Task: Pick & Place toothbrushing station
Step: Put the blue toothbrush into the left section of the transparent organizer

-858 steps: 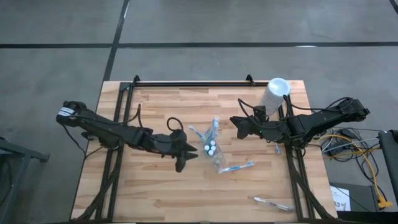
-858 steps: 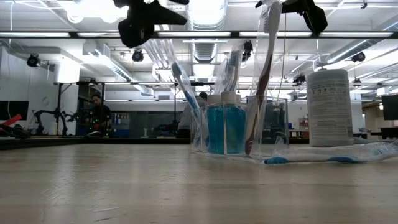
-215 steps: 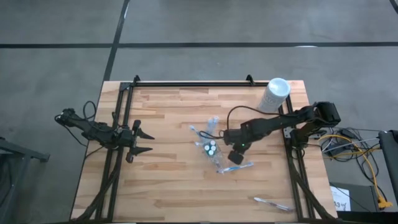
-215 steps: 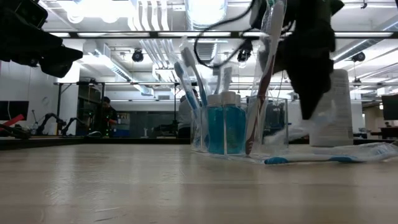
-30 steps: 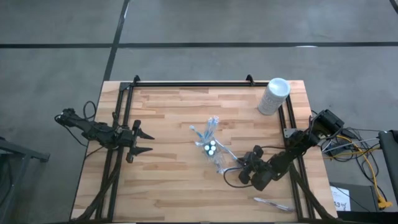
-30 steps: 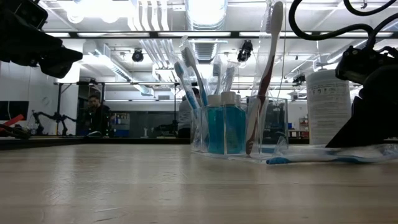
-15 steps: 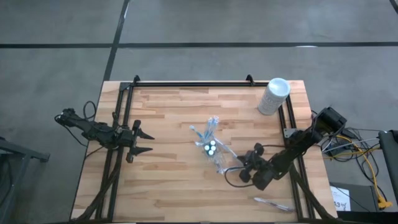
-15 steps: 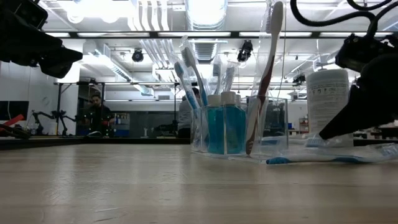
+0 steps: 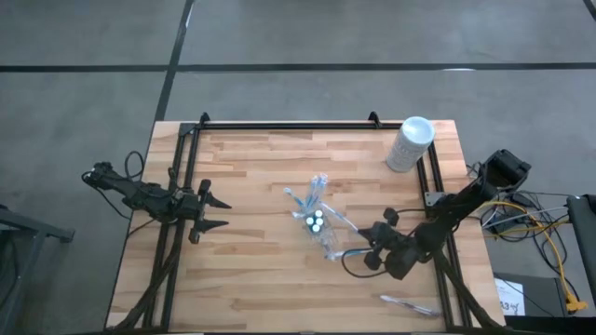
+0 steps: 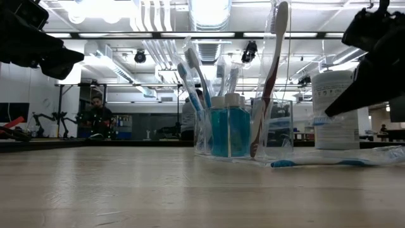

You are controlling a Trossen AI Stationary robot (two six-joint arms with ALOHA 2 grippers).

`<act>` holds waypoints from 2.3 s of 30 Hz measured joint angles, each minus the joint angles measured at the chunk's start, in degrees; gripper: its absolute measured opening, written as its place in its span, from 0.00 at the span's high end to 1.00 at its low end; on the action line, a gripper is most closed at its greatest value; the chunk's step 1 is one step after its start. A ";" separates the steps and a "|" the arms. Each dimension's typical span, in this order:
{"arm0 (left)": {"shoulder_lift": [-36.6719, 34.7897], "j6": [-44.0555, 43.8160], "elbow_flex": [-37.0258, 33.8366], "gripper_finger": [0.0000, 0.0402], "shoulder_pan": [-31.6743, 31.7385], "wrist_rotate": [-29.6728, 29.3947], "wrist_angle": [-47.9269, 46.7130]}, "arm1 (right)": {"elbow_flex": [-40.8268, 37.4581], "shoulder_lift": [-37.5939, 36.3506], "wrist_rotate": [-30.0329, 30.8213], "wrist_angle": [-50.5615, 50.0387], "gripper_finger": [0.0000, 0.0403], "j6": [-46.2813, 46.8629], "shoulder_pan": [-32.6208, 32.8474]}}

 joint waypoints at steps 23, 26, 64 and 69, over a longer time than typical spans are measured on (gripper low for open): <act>0.00 0.00 0.00 0.43 -0.01 0.00 0.00 | 0.00 -12.15 2.69 0.05 0.98 -11.71 -0.13; 0.00 0.02 0.02 0.43 -0.02 0.00 0.00 | 0.00 -13.15 2.62 0.03 0.98 -13.08 -0.13; 0.00 0.00 0.00 0.43 -0.02 0.00 -0.02 | 41.65 -15.91 -32.51 -52.44 0.98 -6.70 -15.78; 0.02 0.02 0.00 0.43 -0.02 0.00 -0.02 | 44.36 -15.86 -38.63 -52.25 0.98 -10.32 -22.94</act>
